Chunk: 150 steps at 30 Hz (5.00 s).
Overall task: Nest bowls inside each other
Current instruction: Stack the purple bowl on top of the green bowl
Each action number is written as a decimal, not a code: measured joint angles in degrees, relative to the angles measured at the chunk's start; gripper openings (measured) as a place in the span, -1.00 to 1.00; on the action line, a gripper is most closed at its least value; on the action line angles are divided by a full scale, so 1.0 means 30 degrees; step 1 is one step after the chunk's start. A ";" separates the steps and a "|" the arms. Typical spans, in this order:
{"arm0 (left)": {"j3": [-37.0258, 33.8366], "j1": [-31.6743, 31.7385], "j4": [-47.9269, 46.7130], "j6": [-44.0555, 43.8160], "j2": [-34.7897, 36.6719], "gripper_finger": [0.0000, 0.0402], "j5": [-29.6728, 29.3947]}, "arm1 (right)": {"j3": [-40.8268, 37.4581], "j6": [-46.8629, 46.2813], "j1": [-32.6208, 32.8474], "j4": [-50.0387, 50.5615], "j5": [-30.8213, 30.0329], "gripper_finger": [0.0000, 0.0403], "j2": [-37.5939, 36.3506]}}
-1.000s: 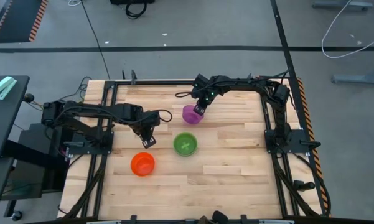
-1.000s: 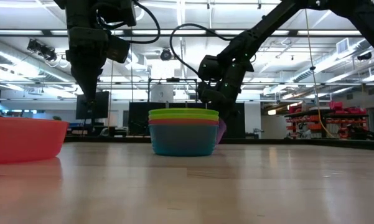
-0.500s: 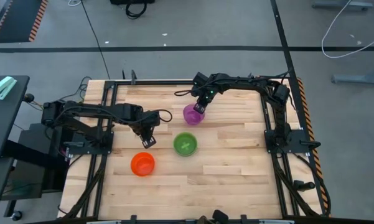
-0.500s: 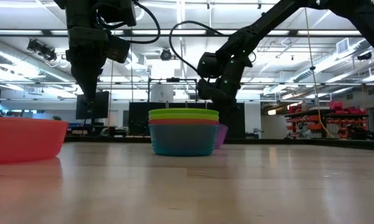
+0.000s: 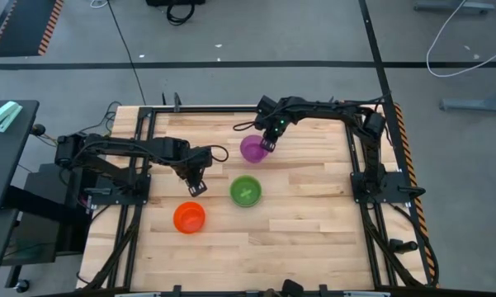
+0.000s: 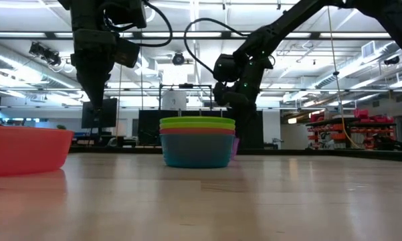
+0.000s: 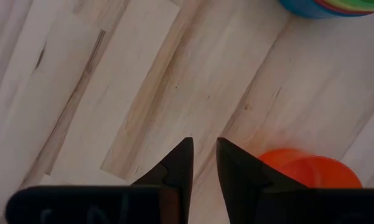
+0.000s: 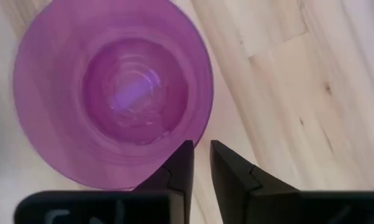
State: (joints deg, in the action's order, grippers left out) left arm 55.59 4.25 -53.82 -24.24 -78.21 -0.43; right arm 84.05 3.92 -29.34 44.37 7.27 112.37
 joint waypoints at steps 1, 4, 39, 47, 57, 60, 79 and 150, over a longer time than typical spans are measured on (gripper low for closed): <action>0.0000 0.0005 0.0000 0.0186 0.0000 -0.62 0.0006 | 0.0000 -0.0075 0.0000 0.0054 -0.0005 -0.65 -0.0080; 0.0000 0.0000 0.0018 0.0309 0.0000 -0.61 0.0007 | 0.0080 -0.0278 0.0061 0.0088 -0.0002 -0.56 -0.0135; 0.0007 0.0000 0.0007 0.0142 0.0000 -0.64 0.0007 | -0.0022 -0.1942 0.0430 -0.0957 -0.0444 -0.47 0.0528; 0.0007 0.0000 0.0007 0.0134 0.0000 -0.61 0.0007 | -0.0022 -0.2112 0.0162 -0.0785 -0.0496 -0.47 0.0550; 0.0007 0.0000 0.0022 -0.0021 0.0000 -0.64 0.0007 | -0.0022 -0.2329 0.0639 -0.0800 -0.0424 -0.47 0.0550; 0.0007 0.0000 0.0022 -0.0242 0.0000 -0.62 0.0007 | -0.0022 -0.2761 0.0627 -0.0800 -0.0432 -0.48 0.0550; 0.0007 -0.2740 0.0015 -0.1979 0.0000 -0.62 -0.1151 | -0.0015 -0.1582 0.0576 -0.0945 -0.2027 -0.98 0.0542; -0.2554 -0.7971 -0.0583 -1.2375 -0.0809 -0.42 -0.1036 | 0.5138 -0.0511 0.8830 0.3952 -0.2699 -1.00 0.0491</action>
State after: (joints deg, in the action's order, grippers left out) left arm 47.93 -19.66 -55.57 -61.36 -80.64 -3.53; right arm 99.46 2.39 -2.85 56.23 -0.82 113.84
